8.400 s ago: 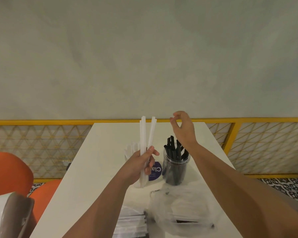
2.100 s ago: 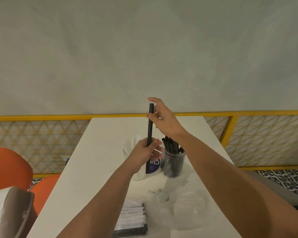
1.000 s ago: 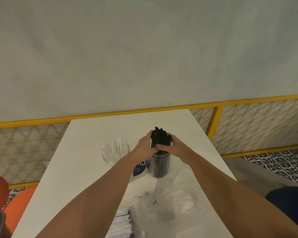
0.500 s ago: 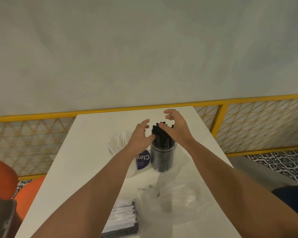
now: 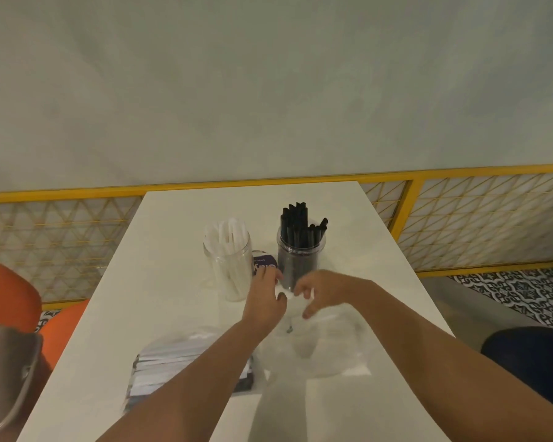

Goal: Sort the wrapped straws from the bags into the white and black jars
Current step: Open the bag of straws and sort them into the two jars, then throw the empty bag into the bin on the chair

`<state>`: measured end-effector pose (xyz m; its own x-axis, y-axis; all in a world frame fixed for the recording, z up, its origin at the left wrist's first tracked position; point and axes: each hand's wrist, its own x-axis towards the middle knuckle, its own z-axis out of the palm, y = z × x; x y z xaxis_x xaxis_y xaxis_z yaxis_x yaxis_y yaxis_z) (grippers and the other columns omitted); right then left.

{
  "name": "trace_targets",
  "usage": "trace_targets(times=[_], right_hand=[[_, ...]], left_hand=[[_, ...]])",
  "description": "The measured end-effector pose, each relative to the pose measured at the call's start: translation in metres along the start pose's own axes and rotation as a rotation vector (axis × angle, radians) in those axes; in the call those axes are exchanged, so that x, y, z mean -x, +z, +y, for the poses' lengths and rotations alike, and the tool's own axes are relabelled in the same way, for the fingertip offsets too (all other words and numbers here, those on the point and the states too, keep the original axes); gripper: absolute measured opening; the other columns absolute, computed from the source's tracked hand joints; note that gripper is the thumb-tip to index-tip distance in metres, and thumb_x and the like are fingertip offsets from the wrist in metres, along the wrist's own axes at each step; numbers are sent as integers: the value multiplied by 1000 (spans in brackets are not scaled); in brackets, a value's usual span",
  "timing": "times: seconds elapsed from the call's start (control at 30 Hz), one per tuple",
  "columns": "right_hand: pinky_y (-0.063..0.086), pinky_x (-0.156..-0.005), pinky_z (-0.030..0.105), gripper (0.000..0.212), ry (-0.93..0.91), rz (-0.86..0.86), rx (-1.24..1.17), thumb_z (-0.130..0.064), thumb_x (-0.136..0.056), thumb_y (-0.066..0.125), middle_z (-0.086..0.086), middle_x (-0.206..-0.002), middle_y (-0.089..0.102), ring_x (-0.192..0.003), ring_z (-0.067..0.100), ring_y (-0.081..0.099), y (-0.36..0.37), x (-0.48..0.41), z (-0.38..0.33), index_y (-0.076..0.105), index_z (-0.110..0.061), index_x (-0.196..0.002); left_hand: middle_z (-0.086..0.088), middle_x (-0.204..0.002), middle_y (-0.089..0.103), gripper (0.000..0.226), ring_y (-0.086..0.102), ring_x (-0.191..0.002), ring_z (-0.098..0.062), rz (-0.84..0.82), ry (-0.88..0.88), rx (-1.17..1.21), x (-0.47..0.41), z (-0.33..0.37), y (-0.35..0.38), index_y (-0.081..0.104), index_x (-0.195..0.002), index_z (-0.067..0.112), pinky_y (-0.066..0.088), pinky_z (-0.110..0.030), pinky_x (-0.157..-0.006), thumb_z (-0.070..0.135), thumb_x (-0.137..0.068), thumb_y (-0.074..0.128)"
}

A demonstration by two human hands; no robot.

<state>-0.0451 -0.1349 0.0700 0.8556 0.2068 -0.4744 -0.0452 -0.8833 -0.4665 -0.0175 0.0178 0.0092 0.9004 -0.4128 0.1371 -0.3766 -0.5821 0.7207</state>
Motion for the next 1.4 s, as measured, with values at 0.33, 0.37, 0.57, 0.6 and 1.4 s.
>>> trace_targets(times=[0.33,0.37,0.57,0.6,1.4], right_hand=[[41,-98,38,91,249,-62,370,-28,-72,76,6,-136,37,-122,29,46,76,2,62,21,-25,-144],[41,-96,35,69,257,-20,325,-25,-79,67,6,-134,44,-120,28,49,76,1,63,32,-23,-139],[46,-60,26,29,234,297,-347,-3,-91,39,9,-98,58,-77,22,59,59,-14,40,59,-14,-107],[43,-54,23,26,219,350,-593,-1,-91,38,9,-92,55,-69,18,54,54,-18,28,58,-14,-102],[42,-63,18,27,-619,221,-359,10,-77,48,0,-87,52,-77,18,51,84,-130,-315,56,-8,-95]], left_hand=[[-5,-145,30,65,36,-130,-27,-470,-155,-273,32,-7,29,29,-143,15,34,-39,-108,36,-89,59],[-5,-146,29,71,35,-131,-27,-499,-158,-266,34,-6,29,26,-145,16,33,-40,-108,40,-87,61],[-7,-151,23,102,33,-136,-27,-537,-264,-131,35,8,19,3,-151,20,34,-37,-106,51,-78,68],[-7,-150,26,99,35,-135,-26,-495,-290,-58,33,12,14,3,-151,21,36,-34,-103,49,-80,66],[-8,-97,72,29,66,-72,-11,404,-560,835,120,-119,-291,60,-123,7,54,-19,-60,9,-96,50]])
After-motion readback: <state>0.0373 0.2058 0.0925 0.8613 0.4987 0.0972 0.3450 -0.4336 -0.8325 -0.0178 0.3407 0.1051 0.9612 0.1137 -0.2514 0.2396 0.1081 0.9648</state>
